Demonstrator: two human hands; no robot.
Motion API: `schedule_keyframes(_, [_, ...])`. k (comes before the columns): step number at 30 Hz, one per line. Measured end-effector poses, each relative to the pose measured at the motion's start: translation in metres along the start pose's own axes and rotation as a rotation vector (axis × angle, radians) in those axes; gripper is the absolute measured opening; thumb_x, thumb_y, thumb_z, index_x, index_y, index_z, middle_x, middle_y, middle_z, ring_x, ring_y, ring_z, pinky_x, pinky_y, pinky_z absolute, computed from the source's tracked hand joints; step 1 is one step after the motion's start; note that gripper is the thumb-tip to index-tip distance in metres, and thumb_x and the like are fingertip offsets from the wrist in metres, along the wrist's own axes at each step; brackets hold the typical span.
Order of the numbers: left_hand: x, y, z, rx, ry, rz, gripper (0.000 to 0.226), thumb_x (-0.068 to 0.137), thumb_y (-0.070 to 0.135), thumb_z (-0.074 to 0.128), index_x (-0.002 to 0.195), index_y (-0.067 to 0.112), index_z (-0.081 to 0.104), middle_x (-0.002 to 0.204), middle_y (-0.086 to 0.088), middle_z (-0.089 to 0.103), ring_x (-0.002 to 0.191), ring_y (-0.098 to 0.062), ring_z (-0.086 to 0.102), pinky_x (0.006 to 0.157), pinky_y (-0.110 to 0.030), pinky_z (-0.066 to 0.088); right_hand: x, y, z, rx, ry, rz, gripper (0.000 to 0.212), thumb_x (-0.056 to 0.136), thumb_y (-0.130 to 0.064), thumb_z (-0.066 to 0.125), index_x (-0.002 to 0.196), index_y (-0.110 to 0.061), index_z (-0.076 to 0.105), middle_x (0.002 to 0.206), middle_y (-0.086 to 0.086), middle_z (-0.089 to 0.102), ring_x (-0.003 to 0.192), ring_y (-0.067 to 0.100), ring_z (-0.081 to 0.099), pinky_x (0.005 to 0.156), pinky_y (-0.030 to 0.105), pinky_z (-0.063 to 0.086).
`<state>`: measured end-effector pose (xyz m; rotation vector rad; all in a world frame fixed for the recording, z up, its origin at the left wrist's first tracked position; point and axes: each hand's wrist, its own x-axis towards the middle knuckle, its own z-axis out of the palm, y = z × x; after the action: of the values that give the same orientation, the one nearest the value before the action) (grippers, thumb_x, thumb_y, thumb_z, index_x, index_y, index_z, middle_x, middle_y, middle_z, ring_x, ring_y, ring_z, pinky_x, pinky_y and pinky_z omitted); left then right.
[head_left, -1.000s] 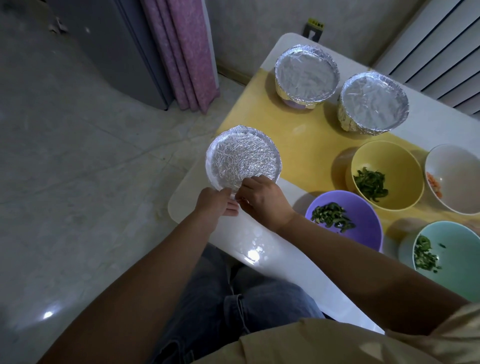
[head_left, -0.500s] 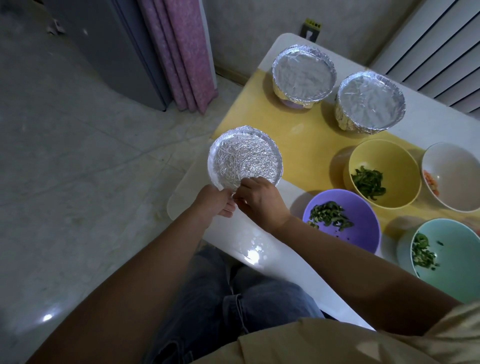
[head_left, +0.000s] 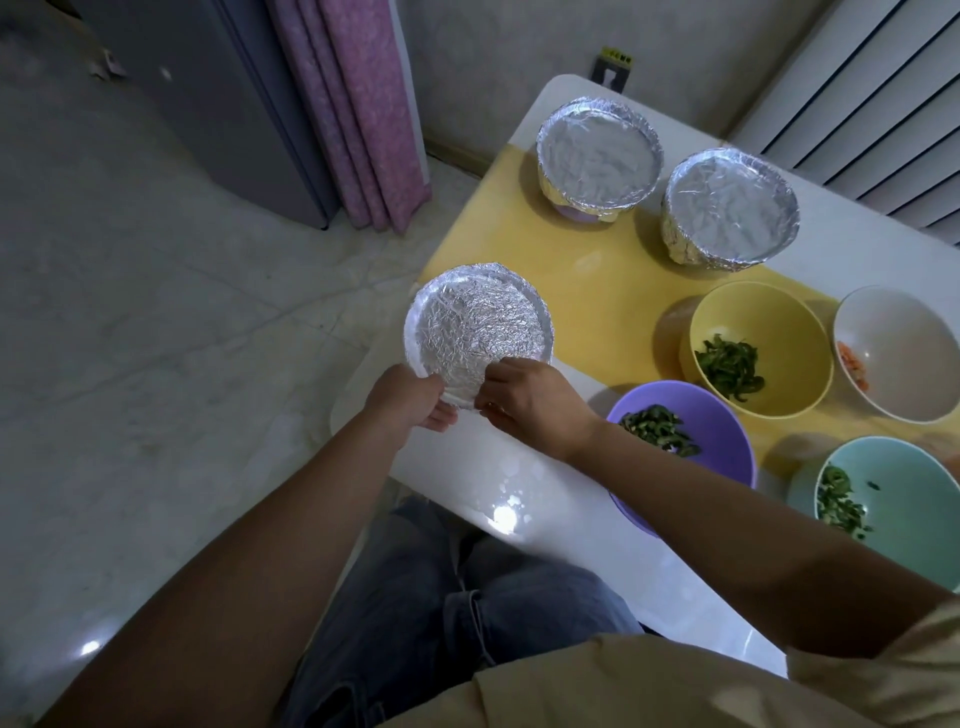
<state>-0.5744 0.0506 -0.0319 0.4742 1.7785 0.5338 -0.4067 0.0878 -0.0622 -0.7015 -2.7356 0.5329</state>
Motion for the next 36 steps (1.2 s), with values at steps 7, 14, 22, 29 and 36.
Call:
schedule_keyframes(7, [-0.025, 0.001, 0.009, -0.014, -0.090, -0.092, 0.043, 0.099, 0.028, 0.054, 0.115, -0.011, 0.062, 0.108, -0.022, 0.070, 0.053, -0.016, 0.065, 0.024, -0.012, 0.032, 0.006, -0.010, 0.005, 0.033, 0.046, 0.072, 0.025, 0.084, -0.016, 0.045, 0.069, -0.009, 0.063, 0.070, 0.006, 0.056, 0.063, 0.026, 0.055, 0.053, 0.031, 0.044])
schedule_keyframes(14, [-0.025, 0.006, 0.011, -0.071, -0.061, -0.083, 0.036, 0.101, 0.015, 0.047, 0.121, -0.013, 0.057, 0.110, -0.025, 0.068, 0.037, -0.008, 0.060, 0.025, -0.012, 0.033, 0.012, -0.016, 0.006, 0.027, 0.066, 0.108, 0.029, 0.082, -0.018, 0.041, 0.064, -0.009, 0.062, 0.067, 0.006, 0.055, 0.060, 0.026, 0.056, 0.053, 0.029, 0.043])
schedule_keyframes(22, [-0.022, 0.006, 0.009, -0.014, -0.052, -0.070, 0.033, 0.098, 0.007, 0.045, 0.117, -0.016, 0.059, 0.106, -0.028, 0.069, 0.038, -0.009, 0.061, 0.025, -0.012, 0.032, 0.014, -0.015, 0.005, 0.096, 0.006, 0.141, 0.009, 0.079, -0.009, 0.066, 0.070, -0.008, 0.066, 0.069, 0.007, 0.057, 0.063, 0.027, 0.058, 0.054, 0.028, 0.043])
schedule_keyframes(29, [-0.012, 0.018, -0.004, 0.099, -0.097, -0.085, 0.029, 0.098, 0.010, 0.044, 0.112, -0.011, 0.058, 0.104, -0.024, 0.070, 0.042, -0.011, 0.064, 0.030, -0.018, 0.040, 0.001, 0.004, -0.011, 0.044, -0.057, 0.081, 0.009, 0.073, -0.008, 0.075, 0.076, -0.009, 0.067, 0.075, 0.006, 0.059, 0.069, 0.028, 0.058, 0.056, 0.030, 0.043])
schedule_keyframes(36, [-0.007, 0.001, 0.012, -0.021, -0.052, -0.149, 0.028, 0.094, 0.018, 0.049, 0.109, 0.000, 0.063, 0.089, -0.010, 0.074, 0.072, -0.018, 0.071, 0.077, -0.031, 0.047, 0.009, -0.007, 0.003, 0.018, 0.065, 0.081, 0.026, 0.083, -0.014, 0.044, 0.067, -0.008, 0.062, 0.069, 0.007, 0.056, 0.064, 0.028, 0.056, 0.052, 0.033, 0.045])
